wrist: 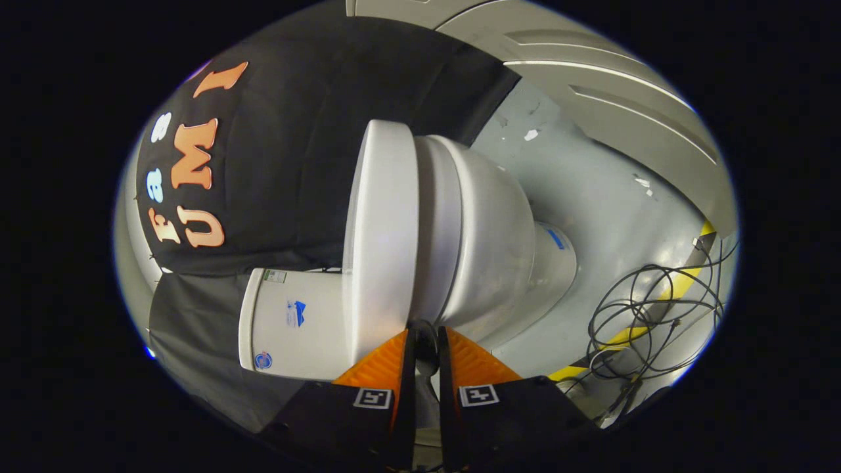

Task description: Open the toilet lid.

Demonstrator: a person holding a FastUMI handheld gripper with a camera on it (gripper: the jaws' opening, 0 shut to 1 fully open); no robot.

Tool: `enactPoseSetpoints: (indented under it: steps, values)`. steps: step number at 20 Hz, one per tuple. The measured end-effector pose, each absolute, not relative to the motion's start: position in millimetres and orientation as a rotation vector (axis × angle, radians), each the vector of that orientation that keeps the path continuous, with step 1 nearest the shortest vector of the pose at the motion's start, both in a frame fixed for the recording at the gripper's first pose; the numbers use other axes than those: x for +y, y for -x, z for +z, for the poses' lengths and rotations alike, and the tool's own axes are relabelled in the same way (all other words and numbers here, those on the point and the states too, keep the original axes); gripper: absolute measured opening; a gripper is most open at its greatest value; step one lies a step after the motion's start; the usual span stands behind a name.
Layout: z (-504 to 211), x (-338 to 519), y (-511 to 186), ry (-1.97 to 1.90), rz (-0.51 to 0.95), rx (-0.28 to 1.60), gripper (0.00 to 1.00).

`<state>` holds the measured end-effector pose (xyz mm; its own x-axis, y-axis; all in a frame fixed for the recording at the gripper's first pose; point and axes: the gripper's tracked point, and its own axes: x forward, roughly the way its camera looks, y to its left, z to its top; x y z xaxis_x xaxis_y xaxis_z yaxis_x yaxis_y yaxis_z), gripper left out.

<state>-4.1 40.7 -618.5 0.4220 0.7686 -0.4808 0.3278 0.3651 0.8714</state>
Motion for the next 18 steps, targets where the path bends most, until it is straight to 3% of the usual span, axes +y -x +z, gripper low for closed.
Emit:
enactPoseSetpoints:
  steps: [2,8,18]
  values:
    - [-614.7,42.0,7.7,-1.205,0.395,1.150,0.09]
    - [-608.1,44.4,0.3,-1.106,0.283,1.165,0.08]
    - [-539.3,53.1,-14.3,-0.972,0.312,1.086,0.07]
